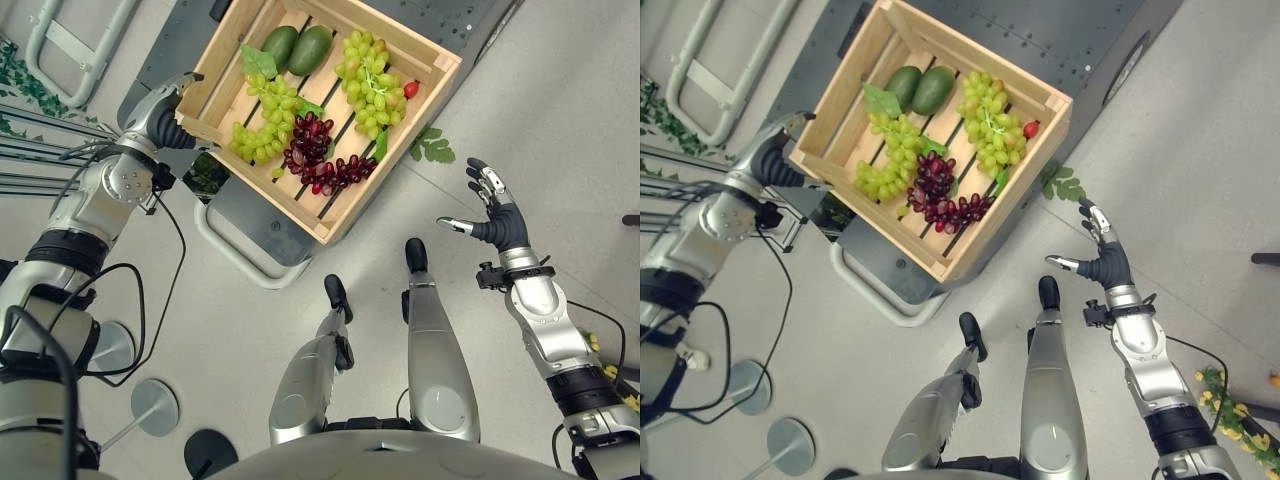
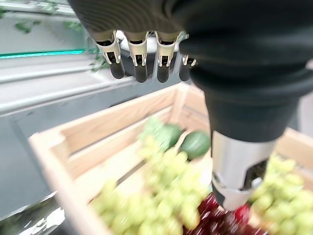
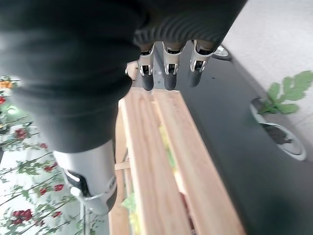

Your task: Pick up the fruits from the basket on one side to the basket on the other side

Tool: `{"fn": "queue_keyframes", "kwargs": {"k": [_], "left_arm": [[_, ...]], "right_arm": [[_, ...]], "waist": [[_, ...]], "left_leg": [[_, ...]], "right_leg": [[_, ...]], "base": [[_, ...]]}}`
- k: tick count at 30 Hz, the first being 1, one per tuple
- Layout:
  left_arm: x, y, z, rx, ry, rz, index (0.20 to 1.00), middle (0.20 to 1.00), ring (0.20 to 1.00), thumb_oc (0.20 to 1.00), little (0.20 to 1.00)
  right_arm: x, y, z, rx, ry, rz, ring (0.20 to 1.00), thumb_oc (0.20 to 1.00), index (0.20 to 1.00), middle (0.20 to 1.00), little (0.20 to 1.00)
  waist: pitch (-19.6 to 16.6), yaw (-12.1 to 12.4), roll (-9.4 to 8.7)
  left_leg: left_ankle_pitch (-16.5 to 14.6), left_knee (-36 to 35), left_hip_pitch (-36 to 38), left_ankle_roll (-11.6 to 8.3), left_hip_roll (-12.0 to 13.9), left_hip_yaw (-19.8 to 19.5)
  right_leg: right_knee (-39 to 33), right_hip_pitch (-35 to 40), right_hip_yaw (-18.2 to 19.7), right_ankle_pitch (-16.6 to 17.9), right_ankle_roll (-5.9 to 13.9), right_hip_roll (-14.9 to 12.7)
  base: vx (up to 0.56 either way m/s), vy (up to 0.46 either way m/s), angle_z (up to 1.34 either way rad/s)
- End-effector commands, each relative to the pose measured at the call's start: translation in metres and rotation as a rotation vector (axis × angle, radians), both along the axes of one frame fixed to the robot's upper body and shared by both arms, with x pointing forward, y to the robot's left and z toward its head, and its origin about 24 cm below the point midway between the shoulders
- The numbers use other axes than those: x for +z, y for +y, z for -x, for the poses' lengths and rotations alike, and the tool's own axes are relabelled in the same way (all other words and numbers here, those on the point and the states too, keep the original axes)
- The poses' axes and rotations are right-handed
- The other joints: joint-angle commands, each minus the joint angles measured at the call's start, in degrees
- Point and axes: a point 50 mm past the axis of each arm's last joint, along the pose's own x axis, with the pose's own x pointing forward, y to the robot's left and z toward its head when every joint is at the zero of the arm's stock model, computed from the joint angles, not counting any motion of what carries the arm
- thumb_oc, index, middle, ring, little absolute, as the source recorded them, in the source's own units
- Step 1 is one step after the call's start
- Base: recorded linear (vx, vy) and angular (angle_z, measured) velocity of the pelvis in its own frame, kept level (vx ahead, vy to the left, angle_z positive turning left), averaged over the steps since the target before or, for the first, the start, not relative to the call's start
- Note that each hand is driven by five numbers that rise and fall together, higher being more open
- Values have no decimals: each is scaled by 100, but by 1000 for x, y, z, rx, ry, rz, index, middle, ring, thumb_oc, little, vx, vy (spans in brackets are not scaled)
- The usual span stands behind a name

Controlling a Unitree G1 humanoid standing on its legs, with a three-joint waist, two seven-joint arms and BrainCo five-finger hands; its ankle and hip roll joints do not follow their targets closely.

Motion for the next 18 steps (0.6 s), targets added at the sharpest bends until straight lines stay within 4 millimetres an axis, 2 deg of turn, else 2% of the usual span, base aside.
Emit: {"fn": "queue_keyframes", "kwargs": {"k": [1, 11, 18], "left_arm": [[44, 34, 3, 135, -78, 15, 1000, 1000, 1000, 1000, 1000], [52, 67, 7, 288, -19, 82, 1000, 1000, 1000, 1000, 1000], [71, 62, 2, 296, -98, 114, 1000, 1000, 1000, 1000, 1000]], "right_arm": [[25, 8, 0, 39, -152, 1, 1000, 1000, 1000, 1000, 1000], [22, 17, -3, 66, -143, -29, 1000, 1000, 1000, 1000, 1000], [17, 21, -2, 74, -132, -55, 1000, 1000, 1000, 1000, 1000]], "waist": [[311, -139, -153], [351, -96, -255], [351, -96, -367]], "left_leg": [[-72, 562, -139, -139, 74, -72], [-78, 731, -689, -130, 119, -47], [-80, 809, -987, -131, 148, -45]], "right_leg": [[-830, 706, 260, 261, 689, -42], [-813, 174, 363, 365, 720, 8], [-792, -120, 382, 391, 729, 43]], "base": [[-38, 2, -9], [-27, -8, -3], [-4, -5, -2]]}}
